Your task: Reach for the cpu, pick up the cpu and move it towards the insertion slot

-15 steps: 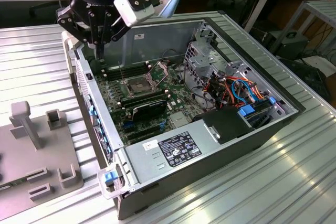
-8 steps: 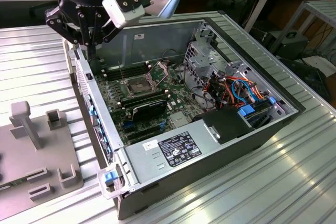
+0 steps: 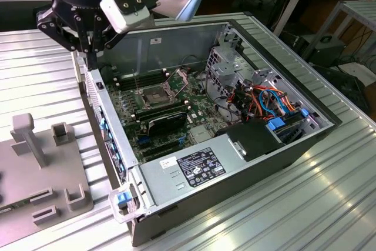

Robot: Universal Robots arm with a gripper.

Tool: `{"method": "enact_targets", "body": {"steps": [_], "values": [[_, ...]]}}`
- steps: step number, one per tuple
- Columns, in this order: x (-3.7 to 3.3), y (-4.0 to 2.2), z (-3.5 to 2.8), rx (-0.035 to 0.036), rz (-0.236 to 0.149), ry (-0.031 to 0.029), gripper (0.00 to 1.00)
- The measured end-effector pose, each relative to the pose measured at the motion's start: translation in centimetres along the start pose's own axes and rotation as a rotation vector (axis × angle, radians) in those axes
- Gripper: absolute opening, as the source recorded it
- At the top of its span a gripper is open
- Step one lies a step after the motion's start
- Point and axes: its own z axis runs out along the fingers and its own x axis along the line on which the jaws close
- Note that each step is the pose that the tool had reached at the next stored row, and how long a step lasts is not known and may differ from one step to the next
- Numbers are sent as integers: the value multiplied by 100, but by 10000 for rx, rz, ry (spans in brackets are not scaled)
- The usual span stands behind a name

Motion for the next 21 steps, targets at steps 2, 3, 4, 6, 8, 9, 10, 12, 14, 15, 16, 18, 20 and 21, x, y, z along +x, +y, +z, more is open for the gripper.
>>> {"method": "enact_targets", "body": {"steps": [2, 3, 4, 6, 8, 9, 10, 12, 14, 15, 16, 18, 20, 21], "values": [[34, -3, 2, 0, 0, 0, 11], [65, -5, 3, 0, 0, 0, 11], [79, -6, 4, -1, 0, -1, 11], [109, -9, 6, -1, -1, -1, 11], [136, -11, 7, -2, -1, 0, 11], [154, -12, 8, -1, 0, 0, 11], [172, -14, 9, -1, 0, 0, 11], [191, -15, 9, -1, 0, -1, 11], [230, -19, 12, -2, 0, -1, 11], [246, -21, 12, -2, 0, 0, 11], [255, -22, 13, -2, 0, 0, 11], [282, -26, 14, -3, 0, 1, 11], [305, -29, 15, -3, 0, 0, 11], [324, -31, 16, -3, -1, 0, 11]]}}
